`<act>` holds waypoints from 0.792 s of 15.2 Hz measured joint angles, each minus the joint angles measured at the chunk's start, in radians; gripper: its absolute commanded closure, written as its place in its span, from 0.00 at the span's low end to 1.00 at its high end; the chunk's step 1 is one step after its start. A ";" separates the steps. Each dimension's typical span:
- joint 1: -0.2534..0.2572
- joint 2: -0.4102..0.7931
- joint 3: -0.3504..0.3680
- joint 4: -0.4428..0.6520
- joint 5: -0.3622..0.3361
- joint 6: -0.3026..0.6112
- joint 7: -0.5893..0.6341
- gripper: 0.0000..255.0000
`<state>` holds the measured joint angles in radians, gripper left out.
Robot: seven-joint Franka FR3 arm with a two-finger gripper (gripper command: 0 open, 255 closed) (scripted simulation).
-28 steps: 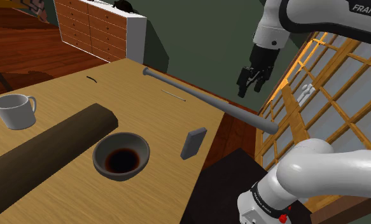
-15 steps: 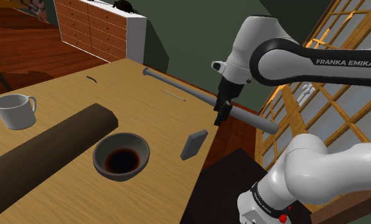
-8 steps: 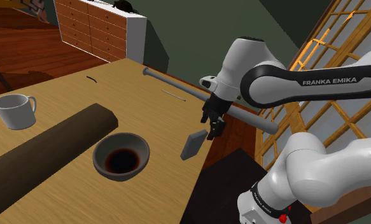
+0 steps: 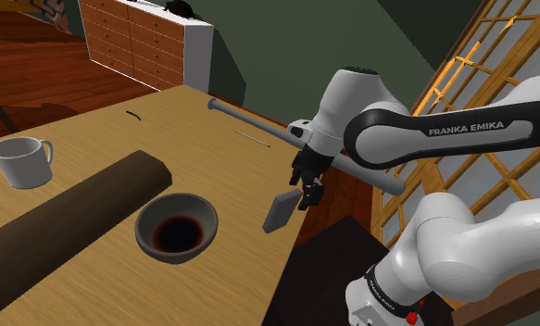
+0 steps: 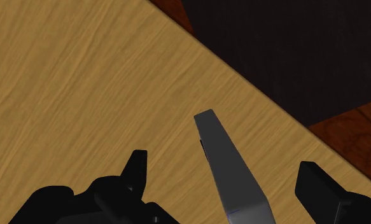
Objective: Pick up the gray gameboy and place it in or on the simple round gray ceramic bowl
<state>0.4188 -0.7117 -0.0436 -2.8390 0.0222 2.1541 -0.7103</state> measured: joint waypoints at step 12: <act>0.000 0.001 0.000 0.000 0.000 0.001 0.000 1.00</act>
<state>0.4188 -0.7111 -0.0438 -2.8388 0.0222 2.1549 -0.7106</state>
